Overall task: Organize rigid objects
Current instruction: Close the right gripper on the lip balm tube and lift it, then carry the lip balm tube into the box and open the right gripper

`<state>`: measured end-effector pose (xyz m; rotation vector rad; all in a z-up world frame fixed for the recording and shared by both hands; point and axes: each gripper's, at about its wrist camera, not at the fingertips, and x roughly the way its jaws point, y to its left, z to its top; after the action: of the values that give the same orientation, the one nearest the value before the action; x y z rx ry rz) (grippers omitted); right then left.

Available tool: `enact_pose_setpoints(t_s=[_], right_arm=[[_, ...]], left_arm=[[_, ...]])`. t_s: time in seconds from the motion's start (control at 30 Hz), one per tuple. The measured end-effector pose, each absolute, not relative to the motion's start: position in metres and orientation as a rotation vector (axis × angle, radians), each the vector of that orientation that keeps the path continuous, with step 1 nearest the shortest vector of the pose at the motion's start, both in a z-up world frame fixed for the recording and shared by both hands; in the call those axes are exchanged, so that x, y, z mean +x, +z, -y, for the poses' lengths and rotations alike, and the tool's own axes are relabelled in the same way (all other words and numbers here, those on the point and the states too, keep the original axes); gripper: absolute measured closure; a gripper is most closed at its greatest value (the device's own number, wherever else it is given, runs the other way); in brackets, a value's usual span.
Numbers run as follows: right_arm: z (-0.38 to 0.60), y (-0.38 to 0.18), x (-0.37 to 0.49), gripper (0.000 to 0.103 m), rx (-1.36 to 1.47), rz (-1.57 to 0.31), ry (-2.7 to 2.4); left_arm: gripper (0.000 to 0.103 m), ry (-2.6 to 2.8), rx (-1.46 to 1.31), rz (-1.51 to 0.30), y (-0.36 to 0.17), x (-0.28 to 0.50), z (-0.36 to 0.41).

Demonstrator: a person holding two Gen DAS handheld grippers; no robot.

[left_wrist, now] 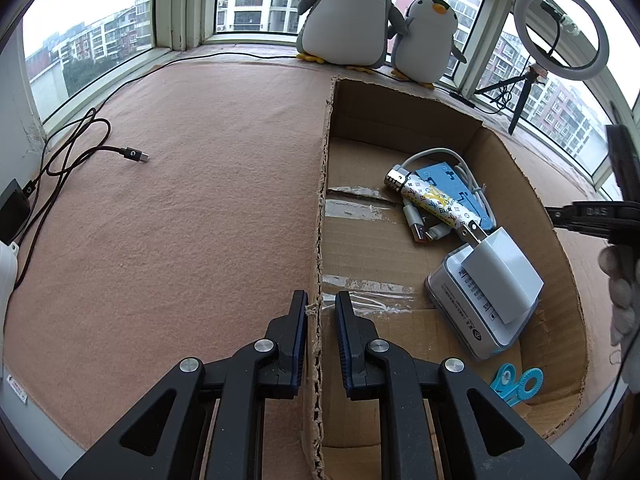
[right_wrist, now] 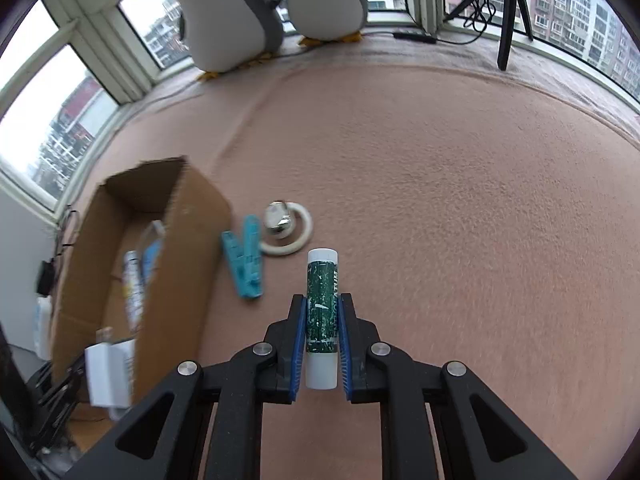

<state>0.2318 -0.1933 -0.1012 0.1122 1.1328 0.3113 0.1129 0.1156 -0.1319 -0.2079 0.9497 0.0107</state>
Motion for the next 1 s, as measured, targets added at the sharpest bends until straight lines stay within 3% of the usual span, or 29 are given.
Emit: enact_pose_setpoints(t_s=[0.43, 1.0], right_arm=[[0.133, -0.042, 0.155, 0.089, 0.074, -1.014, 0.579], [0.056, -0.056, 0.111, 0.089, -0.059, -1.062, 0.751]], left_arm=[[0.088, 0.005, -0.217, -0.95, -0.132, 0.113, -0.118], [0.088, -0.001, -0.219, -0.948, -0.132, 0.11, -0.121]])
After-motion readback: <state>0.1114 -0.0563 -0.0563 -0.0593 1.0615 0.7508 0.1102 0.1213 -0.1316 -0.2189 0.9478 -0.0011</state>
